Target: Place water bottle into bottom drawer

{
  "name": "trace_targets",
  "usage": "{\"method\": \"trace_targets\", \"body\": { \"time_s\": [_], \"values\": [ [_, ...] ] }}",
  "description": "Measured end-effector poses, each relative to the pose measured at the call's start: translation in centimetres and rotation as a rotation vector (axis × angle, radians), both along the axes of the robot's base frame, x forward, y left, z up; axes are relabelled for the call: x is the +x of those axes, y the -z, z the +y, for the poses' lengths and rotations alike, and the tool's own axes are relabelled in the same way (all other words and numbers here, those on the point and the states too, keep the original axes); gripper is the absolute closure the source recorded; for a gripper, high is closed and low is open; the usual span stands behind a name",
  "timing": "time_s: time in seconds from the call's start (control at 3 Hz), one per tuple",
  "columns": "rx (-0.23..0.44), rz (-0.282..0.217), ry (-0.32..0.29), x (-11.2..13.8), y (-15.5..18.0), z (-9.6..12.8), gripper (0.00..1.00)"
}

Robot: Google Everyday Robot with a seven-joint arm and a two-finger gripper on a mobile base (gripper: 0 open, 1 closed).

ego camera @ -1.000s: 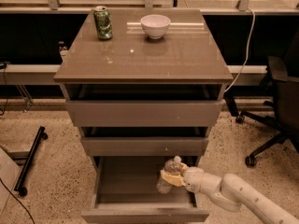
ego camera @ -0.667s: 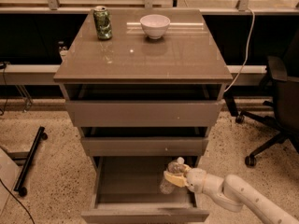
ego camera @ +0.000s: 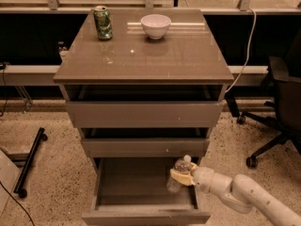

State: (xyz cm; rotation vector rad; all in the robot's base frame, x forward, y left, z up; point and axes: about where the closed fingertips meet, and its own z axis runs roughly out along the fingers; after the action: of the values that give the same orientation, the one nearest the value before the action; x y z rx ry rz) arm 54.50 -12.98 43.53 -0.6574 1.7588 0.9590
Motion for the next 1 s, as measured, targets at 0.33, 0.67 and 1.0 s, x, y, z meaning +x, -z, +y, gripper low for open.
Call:
{"method": "trace_targets", "body": {
  "time_s": [0.33, 0.67, 1.0],
  "values": [
    [-0.205, -0.038, 0.018, -1.5, -6.0, 2.5, 1.00],
    [-0.286, -0.024, 0.026, -2.9, -7.2, 4.8, 1.00],
    [-0.297, -0.024, 0.030, -3.0, -7.0, 4.9, 1.00]
  ]
}}
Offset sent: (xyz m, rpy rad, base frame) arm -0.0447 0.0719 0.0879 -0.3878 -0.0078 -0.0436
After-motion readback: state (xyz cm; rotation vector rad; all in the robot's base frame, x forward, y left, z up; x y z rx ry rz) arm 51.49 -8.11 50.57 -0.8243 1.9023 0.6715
